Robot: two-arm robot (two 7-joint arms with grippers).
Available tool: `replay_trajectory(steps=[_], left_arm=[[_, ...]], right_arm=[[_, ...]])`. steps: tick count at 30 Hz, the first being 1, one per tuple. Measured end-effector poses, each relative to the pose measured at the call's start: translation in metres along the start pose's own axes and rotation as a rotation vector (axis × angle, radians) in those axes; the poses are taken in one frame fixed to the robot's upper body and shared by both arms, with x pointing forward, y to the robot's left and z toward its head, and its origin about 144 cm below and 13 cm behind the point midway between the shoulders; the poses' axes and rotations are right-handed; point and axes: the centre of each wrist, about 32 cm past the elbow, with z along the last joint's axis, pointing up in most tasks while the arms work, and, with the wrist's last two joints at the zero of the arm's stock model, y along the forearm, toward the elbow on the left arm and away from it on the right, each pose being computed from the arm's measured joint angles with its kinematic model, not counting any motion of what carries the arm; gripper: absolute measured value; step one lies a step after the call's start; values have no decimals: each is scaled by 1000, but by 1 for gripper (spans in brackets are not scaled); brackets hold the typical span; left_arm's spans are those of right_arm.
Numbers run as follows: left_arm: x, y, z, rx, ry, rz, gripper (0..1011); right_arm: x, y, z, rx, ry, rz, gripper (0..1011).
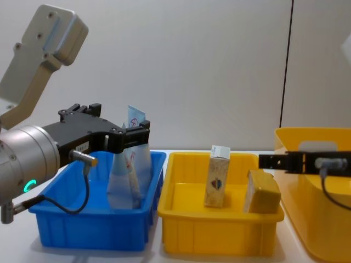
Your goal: Bimanual collaborative sorting of washing and personal care products
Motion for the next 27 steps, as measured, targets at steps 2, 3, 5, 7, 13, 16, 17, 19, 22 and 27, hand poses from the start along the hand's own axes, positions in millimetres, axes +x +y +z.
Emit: replay_trajectory(steps=[2,3,5,7,13,16,17,19,22,27], left_arm=[[0,0,0,0,0,0,1001],[0,0,0,0,0,0,1001],[0,0,0,0,0,0,1001],[0,0,0,0,0,0,1001],[0,0,0,0,0,0,1001],[0,0,0,0,0,0,1001],[0,0,0,0,0,0,1001],[0,0,0,0,0,0,1001],[0,0,0,0,0,0,1001],[0,0,0,0,0,0,1001]], right_arm=[[-2,5,0,-15,-4,0,1006],[-3,7,1,-19,-6,1,1006],[-5,10,1,-30,-10,2,1006],[-6,14,1,-44,-15,3,1006],[-10,25,2,-71,-29,5,1006],[-11,30,3,-82,-37,8,1006],[-11,32,3,-85,-39,9,1006],[-12,35,4,-90,-44,12,1006],[-13,38,4,-96,-48,15,1006],[-14,44,6,-108,-54,21,1006]])
